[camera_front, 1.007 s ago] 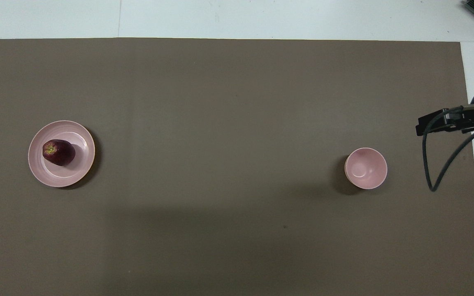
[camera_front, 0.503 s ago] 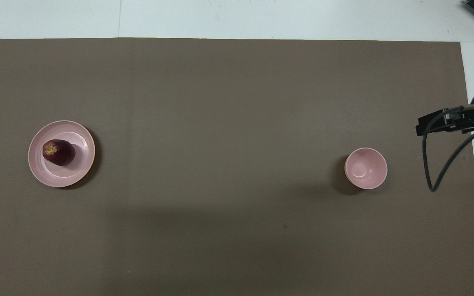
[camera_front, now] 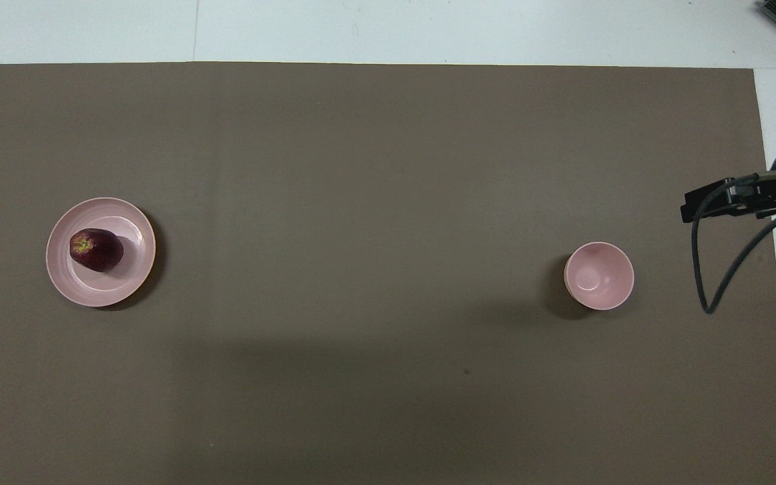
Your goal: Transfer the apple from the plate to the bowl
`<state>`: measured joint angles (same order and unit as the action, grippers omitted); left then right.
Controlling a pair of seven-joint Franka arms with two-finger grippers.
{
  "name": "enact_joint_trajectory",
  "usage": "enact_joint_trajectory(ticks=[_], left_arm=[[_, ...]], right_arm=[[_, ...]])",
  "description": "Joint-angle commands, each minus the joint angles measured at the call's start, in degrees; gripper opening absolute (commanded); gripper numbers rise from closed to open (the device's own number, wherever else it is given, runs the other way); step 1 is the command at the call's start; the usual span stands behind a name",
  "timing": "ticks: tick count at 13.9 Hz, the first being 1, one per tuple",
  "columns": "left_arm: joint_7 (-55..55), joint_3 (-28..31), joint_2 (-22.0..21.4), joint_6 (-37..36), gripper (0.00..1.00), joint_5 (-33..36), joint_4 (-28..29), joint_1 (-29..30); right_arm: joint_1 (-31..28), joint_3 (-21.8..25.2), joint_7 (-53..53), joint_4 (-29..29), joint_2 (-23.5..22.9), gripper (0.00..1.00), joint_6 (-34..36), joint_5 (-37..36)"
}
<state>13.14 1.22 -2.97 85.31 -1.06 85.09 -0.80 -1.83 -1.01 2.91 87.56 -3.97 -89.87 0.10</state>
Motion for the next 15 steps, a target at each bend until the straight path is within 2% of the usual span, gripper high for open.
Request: enact_joint_trajectory(ticks=[1,6,12,15], left_arm=[[-0.14,0.54,-1.78,0.99,1.00,-0.43,3.41,-0.87],[0.48,0.54,-1.78,6.96,1.00,-0.43,8.59,-0.69],[0.74,0.54,-1.25,18.20,1.00,-0.52,18.60,-0.26],[4.33,0.72,-1.16,23.22,1.00,-0.61,23.35,1.32]], right_arm=[[-0.46,-0.13,0.95,-0.02,0.46,1.00,0.13,1.40],[-0.54,-0.13,0.95,-0.02,0.46,1.00,0.13,1.40],[-0.54,-0.13,0.95,-0.02,0.46,1.00,0.13,1.40],[-0.46,-0.13,0.95,-0.02,0.46,1.00,0.13,1.40]])
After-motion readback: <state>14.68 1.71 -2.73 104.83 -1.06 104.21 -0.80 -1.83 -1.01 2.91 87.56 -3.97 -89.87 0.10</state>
